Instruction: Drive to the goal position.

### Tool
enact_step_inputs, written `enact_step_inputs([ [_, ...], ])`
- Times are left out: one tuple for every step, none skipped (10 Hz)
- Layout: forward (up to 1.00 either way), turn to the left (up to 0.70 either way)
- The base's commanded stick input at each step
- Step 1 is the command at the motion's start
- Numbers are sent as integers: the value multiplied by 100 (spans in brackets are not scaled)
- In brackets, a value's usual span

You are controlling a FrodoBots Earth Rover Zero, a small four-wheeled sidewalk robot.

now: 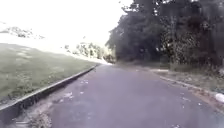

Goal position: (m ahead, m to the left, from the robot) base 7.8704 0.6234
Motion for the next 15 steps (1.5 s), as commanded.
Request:
enact_step_inputs([
  [100,0],
  [100,0],
  [100,0],
  [100,0],
  [100,0],
  [100,0],
  [100,0],
  [100,0],
  [100,0],
  [100,0],
  [100,0],
  [100,0],
  [100,0],
  [100,0],
  [100,0],
])
